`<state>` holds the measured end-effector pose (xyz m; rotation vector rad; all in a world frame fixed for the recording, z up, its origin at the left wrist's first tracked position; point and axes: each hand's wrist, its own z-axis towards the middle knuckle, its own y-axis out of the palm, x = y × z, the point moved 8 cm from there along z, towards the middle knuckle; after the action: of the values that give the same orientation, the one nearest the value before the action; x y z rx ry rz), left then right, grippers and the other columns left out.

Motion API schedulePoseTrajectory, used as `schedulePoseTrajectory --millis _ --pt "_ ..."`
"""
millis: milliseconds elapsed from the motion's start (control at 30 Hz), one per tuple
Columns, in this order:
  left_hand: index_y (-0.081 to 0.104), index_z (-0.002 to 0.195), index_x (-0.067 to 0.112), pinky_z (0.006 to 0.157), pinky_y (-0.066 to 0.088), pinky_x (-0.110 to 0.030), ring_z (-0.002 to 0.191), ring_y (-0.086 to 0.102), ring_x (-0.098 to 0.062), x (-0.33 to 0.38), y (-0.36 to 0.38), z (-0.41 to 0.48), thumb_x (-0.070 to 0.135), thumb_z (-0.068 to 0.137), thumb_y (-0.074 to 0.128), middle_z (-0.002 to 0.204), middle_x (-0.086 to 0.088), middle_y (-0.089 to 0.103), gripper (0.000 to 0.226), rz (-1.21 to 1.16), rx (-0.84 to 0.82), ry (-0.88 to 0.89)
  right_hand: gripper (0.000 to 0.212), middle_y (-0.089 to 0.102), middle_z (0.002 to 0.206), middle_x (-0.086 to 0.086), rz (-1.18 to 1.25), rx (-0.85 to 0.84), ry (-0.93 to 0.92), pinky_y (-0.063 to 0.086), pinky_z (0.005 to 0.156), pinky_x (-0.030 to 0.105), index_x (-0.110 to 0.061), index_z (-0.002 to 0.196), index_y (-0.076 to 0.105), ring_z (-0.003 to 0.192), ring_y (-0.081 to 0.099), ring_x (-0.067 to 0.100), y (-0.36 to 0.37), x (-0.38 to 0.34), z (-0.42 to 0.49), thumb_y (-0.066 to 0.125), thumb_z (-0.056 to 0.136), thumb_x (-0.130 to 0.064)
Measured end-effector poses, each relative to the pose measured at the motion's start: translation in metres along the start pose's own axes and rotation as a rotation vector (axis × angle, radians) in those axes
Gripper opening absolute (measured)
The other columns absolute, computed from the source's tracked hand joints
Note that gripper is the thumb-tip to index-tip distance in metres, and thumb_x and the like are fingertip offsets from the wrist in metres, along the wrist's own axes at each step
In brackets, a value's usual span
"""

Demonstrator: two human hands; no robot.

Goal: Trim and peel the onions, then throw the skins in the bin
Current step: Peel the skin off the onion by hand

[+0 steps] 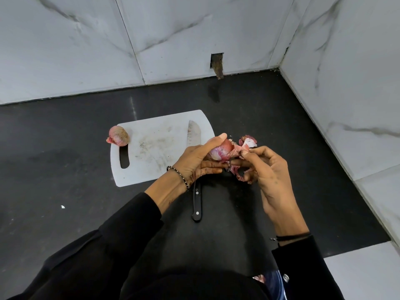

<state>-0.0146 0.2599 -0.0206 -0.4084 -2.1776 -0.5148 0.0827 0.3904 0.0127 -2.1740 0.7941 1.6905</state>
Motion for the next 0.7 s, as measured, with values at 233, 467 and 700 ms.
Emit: schedulePoseTrajectory --millis 233,467,700 --pt "0.067 0.101 0.009 0.07 0.06 -0.029 0.083 0.075 -0.026 -0.005 0.001 0.001 0.06 0.081 0.063 0.089 -0.017 0.075 0.055 -0.003 0.006 -0.047 0.023 0.075 0.092 0.019 0.249 -0.038 0.118 0.045 0.058 0.024 -0.015 0.076 0.062 0.084 0.066 0.027 0.005 0.01 0.001 0.061 0.095 -0.003" --pt "0.067 0.104 0.012 0.077 0.059 -0.033 0.092 0.073 -0.026 -0.006 0.005 0.003 0.057 0.085 0.061 0.098 -0.016 0.075 0.049 0.007 -0.018 -0.049 0.023 0.069 0.074 0.001 0.438 -0.027 0.16 0.055 0.064 0.02 -0.011 0.075 0.06 0.064 0.061 0.008 0.011 0.014 0.002 0.059 0.095 0.001" --pt "0.068 0.109 0.006 0.087 0.057 -0.033 0.095 0.072 -0.023 0.0 0.005 0.004 0.049 0.084 0.069 0.099 -0.014 0.075 0.05 0.111 -0.043 0.015 0.023 0.067 0.077 0.003 0.458 -0.051 0.145 0.053 0.08 0.03 -0.01 0.075 0.061 0.065 0.06 0.009 0.012 0.014 0.0 0.059 0.095 0.001"
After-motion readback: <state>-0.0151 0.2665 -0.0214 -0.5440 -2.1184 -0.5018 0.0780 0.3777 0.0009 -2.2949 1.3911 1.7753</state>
